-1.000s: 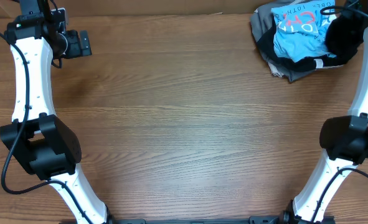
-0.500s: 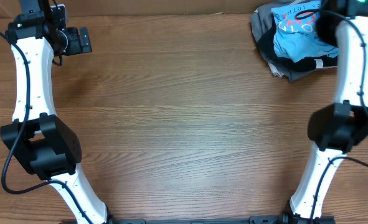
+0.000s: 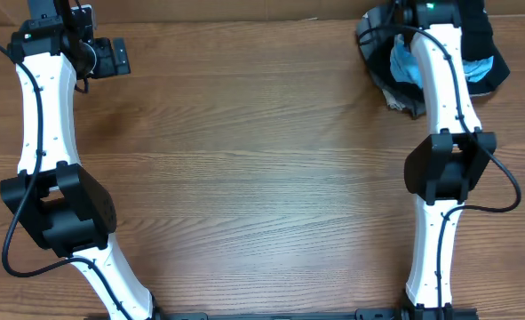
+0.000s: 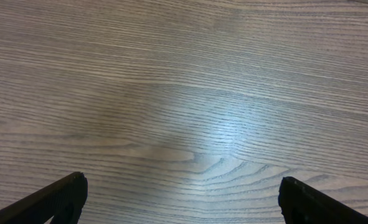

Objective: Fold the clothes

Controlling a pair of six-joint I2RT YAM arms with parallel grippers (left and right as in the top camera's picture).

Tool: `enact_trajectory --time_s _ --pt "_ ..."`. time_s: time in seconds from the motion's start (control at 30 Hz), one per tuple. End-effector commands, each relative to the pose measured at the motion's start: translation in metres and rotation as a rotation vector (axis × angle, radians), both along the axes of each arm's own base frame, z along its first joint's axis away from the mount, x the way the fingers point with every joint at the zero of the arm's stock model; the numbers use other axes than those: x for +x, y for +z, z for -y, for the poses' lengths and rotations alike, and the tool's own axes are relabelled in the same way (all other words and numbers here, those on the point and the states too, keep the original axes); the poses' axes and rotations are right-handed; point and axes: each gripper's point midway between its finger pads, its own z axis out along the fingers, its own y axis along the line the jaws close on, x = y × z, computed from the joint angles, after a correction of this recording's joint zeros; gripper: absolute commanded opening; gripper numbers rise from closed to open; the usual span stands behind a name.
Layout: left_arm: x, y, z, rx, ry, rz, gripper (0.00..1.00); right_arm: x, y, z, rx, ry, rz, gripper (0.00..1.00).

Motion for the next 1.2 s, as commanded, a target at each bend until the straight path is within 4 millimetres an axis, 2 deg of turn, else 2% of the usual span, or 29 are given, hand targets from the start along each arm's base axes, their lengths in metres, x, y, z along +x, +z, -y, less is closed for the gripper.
enact_trajectory --time_s 0.0,0.13,0.23,0.27,0.3,0.37,0.5,0.57,0.6,0.7,0.73,0.83,1.07,1.13,1.17 --pt "0.005 0.004 0.003 -0.001 0.001 0.017 1.0 -0.002 0.082 -0.007 0.061 -0.033 0.183 1.0" --pt "0.005 0.004 0.003 -0.001 0.001 0.018 1.0 -0.012 0.134 0.0 0.118 -0.082 0.297 1.0" --pt "0.006 0.004 0.002 -0.001 0.001 0.019 1.0 -0.017 0.16 0.027 0.15 -0.15 0.373 1.0" --pt "0.006 0.005 0.003 0.0 0.0 0.021 1.0 -0.017 0.163 0.04 0.167 -0.184 0.396 1.0" --pt "0.007 0.005 0.003 0.0 0.0 0.024 1.0 -0.018 0.167 0.066 0.206 -0.252 0.432 1.0" --pt "0.007 0.005 0.003 0.0 0.0 0.024 1.0 -0.016 0.163 0.092 0.264 -0.292 0.452 1.0" --pt "0.006 0.005 0.003 0.0 0.001 0.023 1.0 -0.003 0.149 0.125 0.43 -0.202 0.472 1.0" --pt "0.007 0.005 0.002 0.0 0.001 0.023 1.0 0.004 0.139 0.137 0.492 -0.148 0.481 1.0" --pt "0.007 0.005 0.002 0.0 0.001 0.023 1.0 0.01 0.125 0.148 0.542 -0.138 0.487 1.0" --pt "0.006 0.005 0.003 0.0 0.0 0.023 1.0 0.018 0.098 0.152 0.561 -0.137 0.465 1.0" --pt "0.007 0.005 0.003 0.0 0.0 0.023 1.0 0.021 0.083 0.153 0.566 -0.142 0.446 1.0" --pt "0.006 0.005 0.003 0.0 0.001 0.023 1.0 0.027 0.044 0.144 0.585 -0.149 0.379 1.0" --pt "0.006 0.005 0.003 0.0 0.001 0.023 1.0 0.034 -0.072 0.109 0.631 -0.169 0.158 1.0" --pt "0.006 0.005 0.003 0.0 0.001 0.023 1.0 0.035 -0.089 0.099 0.633 -0.162 0.126 1.0" --pt "0.006 0.005 0.003 0.0 0.001 0.023 1.0 0.036 -0.089 0.096 0.629 -0.158 0.127 1.0"
